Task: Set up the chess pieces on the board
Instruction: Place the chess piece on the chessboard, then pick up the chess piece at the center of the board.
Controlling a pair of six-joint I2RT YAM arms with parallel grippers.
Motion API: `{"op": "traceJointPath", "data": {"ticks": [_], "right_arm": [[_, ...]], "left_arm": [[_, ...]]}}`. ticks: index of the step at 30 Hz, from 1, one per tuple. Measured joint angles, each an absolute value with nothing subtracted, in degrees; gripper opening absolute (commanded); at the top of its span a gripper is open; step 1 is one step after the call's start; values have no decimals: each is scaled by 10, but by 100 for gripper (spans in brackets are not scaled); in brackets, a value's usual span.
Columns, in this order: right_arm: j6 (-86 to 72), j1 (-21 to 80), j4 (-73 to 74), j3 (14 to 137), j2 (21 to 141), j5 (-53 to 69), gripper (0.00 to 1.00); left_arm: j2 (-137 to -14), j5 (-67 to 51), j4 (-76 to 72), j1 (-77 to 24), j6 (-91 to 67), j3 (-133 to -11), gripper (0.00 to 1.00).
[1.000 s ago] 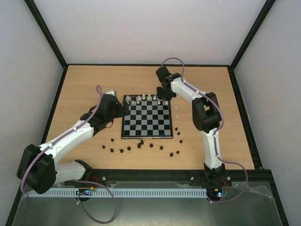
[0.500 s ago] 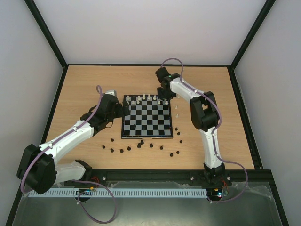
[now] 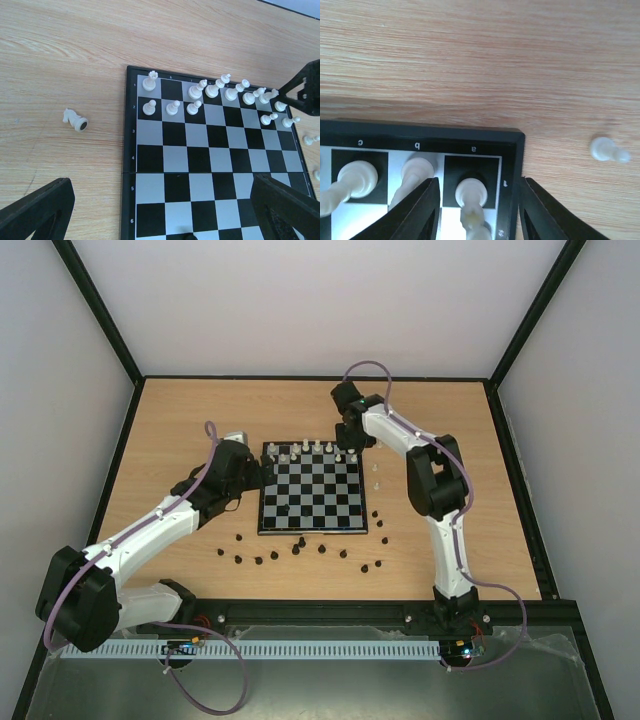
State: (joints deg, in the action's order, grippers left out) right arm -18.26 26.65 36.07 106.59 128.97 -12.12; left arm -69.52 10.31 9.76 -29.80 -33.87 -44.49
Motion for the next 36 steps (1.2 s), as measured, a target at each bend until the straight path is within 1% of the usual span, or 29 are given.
{"op": "traceJointPath", "data": {"ticks": [5, 7, 12, 13, 19, 25, 29, 36], "right_arm": [[-185, 267, 351, 1039, 1233, -137, 55], [-185, 267, 343, 1021, 1194, -141, 65], [-191, 266, 315, 963, 1065, -144, 96], [-194, 267, 309, 950, 1042, -145, 99], [-202, 267, 262, 822, 902, -127, 99], [-219, 269, 211, 679, 784, -61, 99], [-225, 279, 182, 639, 748, -30, 99], [-225, 286, 154, 628, 748, -8, 99]], "left_arm": [[-695, 103, 98, -298, -339, -445, 100], [-694, 103, 96, -298, -339, -443, 100], [-693, 103, 95, -297, -339, -442, 100], [-693, 103, 95, -297, -339, -441, 99], [-693, 101, 91, -296, -339, -436, 100], [-696, 91, 78, -296, -338, -428, 99], [-704, 84, 66, -296, -338, -425, 100], [-712, 75, 60, -296, -338, -420, 100]]}}
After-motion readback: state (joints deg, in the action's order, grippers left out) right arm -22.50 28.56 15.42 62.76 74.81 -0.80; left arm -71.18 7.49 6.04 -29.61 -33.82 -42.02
